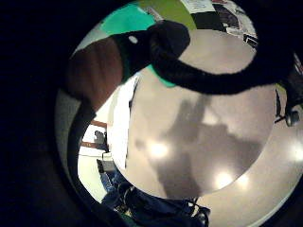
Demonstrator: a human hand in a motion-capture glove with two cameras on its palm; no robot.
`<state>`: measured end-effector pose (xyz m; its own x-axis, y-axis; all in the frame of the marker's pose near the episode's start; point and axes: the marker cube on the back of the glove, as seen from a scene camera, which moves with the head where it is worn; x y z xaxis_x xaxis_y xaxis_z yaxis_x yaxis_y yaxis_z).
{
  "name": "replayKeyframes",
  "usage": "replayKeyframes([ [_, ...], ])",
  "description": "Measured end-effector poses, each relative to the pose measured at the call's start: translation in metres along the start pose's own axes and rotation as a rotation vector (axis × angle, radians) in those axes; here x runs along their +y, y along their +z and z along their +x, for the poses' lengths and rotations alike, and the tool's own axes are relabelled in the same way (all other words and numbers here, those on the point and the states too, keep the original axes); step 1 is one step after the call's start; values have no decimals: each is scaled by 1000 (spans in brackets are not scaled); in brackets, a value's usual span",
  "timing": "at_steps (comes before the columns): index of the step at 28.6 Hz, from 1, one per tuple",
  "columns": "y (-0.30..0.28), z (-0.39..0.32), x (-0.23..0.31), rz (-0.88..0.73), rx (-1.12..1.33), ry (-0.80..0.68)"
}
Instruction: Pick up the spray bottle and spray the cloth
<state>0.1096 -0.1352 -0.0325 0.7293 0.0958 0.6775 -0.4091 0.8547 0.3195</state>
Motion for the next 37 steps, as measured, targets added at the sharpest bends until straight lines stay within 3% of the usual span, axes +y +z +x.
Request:
replayKeyframes([
  [8, 33, -12, -68, 53, -50, 99],
  [14, 59, -1, -102, 141, -226, 199],
  [18, 82, 14, -111, 141, -329, 257],
  [24, 106, 30, -110, 209, -304, 233],
  [37, 102, 48, -126, 229, -511, 248],
])
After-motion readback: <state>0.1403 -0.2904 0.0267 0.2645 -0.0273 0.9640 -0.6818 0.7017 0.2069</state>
